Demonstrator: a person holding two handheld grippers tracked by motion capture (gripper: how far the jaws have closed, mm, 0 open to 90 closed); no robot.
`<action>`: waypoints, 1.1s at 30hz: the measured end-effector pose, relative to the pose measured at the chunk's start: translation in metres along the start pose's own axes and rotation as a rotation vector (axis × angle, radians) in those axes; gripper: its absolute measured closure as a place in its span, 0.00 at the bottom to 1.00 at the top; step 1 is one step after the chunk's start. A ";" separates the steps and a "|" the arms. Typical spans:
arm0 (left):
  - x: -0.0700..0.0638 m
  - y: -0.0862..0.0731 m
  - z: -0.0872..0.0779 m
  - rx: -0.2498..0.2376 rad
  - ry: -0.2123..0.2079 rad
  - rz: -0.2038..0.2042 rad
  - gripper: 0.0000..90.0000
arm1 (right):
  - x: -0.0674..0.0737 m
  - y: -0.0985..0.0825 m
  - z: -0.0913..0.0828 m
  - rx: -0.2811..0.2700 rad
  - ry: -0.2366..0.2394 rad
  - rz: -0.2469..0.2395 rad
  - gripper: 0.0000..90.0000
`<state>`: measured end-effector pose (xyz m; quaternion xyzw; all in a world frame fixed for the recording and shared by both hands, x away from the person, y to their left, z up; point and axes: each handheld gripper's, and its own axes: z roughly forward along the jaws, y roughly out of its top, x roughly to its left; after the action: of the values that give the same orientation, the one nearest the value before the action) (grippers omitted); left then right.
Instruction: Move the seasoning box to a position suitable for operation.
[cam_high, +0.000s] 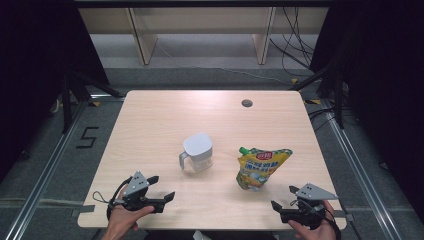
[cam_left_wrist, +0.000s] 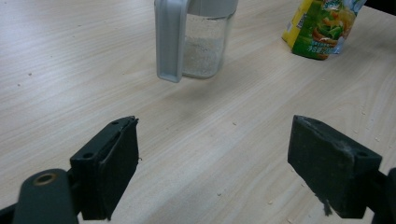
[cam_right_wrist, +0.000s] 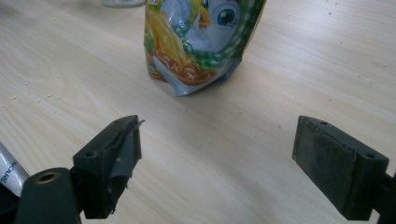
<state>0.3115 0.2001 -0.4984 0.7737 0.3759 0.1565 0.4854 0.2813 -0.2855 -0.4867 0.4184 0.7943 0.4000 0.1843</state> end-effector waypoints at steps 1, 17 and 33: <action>0.001 0.000 0.000 -0.002 0.007 0.003 0.17 | 0.000 0.000 0.000 0.002 0.000 0.000 0.19; -0.002 0.005 0.006 -0.016 0.024 -0.023 0.27 | 0.004 0.000 0.000 -0.001 0.007 0.040 0.21; 0.003 0.028 0.034 -0.043 0.102 -0.001 0.46 | 0.000 0.001 0.001 0.002 -0.001 0.005 0.22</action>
<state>0.3461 0.1736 -0.4908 0.7539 0.3972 0.2035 0.4820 0.2827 -0.2842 -0.4867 0.4208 0.7936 0.3995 0.1832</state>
